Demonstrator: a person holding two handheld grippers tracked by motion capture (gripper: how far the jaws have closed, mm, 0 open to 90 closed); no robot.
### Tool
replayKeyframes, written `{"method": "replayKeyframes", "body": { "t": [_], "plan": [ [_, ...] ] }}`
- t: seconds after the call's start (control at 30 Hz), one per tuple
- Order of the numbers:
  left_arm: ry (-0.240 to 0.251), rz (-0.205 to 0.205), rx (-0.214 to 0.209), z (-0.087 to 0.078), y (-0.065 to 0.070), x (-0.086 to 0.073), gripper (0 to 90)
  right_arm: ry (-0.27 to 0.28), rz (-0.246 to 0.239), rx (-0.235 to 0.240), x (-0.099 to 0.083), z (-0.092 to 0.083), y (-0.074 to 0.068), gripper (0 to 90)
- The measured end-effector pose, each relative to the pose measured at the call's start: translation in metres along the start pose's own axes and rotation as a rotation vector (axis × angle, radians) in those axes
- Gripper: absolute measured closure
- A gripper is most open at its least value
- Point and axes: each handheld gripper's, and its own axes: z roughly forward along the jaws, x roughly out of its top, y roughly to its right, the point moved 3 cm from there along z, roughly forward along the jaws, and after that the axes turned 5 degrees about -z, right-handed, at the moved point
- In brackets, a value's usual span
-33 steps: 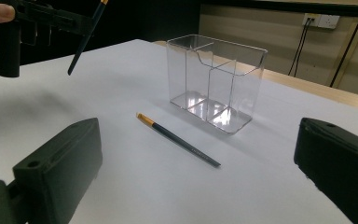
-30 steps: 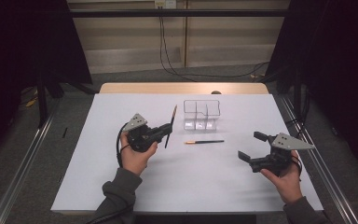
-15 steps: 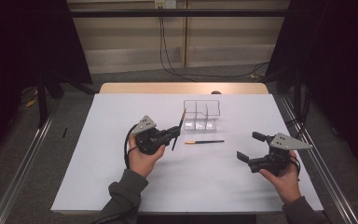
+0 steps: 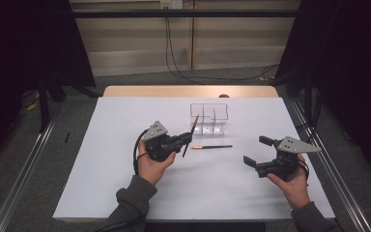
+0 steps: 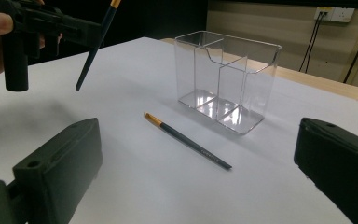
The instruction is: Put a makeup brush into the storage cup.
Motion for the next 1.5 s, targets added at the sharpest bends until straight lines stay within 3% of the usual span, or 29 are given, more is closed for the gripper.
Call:
{"method": "replayKeyframes", "body": {
  "t": [0.5,1.5],
  "plan": [
    [0.000,0.000,-0.005,0.003,0.000,-0.002,83.8,-0.001,0.002,0.018,0.011,0.013,-0.001,0.8],
    [0.007,0.008,-0.014,0.004,0.000,-0.002,83.8,0.002,0.037,0.075,0.031,0.053,-0.017,1.6]
  ]
}}
